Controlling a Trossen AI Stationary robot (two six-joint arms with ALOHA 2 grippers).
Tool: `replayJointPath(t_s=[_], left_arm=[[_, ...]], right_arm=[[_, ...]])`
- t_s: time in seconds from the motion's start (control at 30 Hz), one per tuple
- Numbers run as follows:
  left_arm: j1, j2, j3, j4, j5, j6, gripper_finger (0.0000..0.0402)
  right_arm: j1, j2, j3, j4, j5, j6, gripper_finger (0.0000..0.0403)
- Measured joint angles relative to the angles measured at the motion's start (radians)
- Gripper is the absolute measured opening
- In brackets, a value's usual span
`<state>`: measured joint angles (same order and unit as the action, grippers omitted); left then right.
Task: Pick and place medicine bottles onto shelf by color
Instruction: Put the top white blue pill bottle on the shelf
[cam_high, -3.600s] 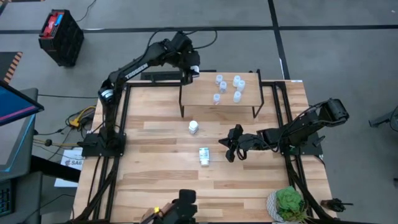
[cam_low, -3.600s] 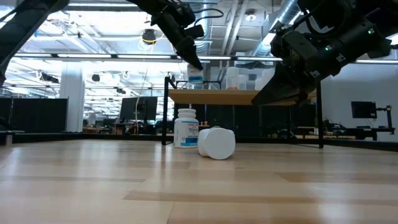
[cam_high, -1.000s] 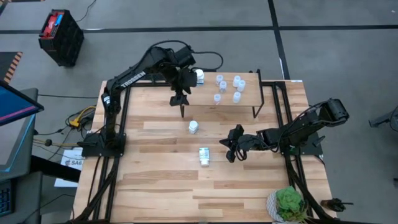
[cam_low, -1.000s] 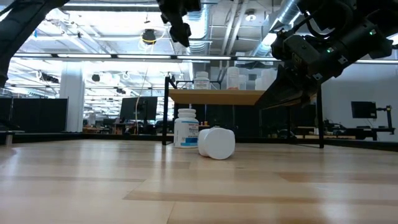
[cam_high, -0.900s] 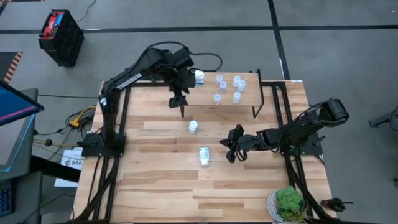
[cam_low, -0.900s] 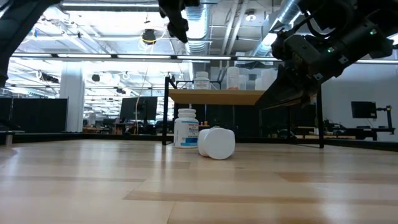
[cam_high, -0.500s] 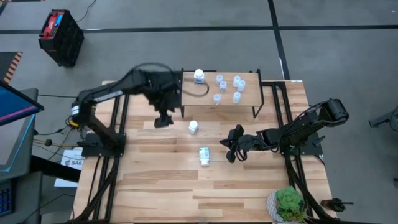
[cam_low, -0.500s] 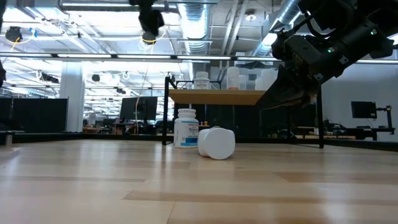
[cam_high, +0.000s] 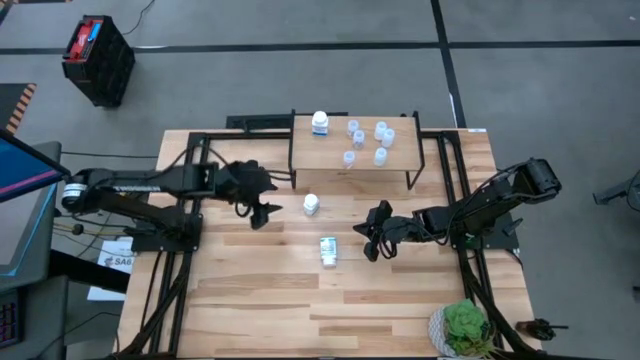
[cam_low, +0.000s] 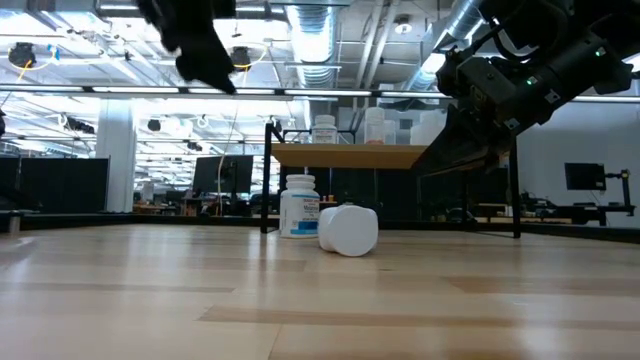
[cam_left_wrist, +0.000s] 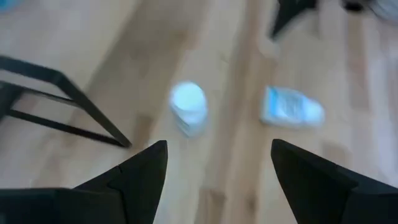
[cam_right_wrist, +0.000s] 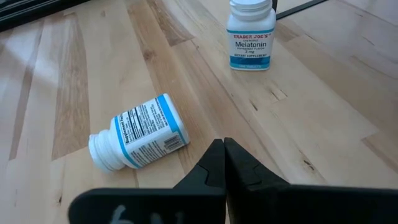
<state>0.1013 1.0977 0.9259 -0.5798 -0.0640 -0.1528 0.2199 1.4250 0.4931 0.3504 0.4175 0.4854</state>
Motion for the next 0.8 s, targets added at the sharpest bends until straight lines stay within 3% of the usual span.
replayJointPath(t_s=[0.23, 0.5, 0.8], left_arm=[[-0.023, 0.045, -0.263, 0.429, -0.177, -0.151, 0.0274], [-0.100, 0.180, -0.270, 0.599, -0.363, -0.251, 0.0274], [-0.155, 0.363, -0.270, 0.780, -0.423, -0.243, 0.0274]], right_arm=[[0.000, 0.000, 0.000, -0.007, 0.003, 0.001, 0.0008], [0.000, 0.000, 0.000, -0.016, 0.003, 0.004, 0.0008], [0.000, 0.000, 0.000, -0.031, 0.003, 0.003, 0.0008]])
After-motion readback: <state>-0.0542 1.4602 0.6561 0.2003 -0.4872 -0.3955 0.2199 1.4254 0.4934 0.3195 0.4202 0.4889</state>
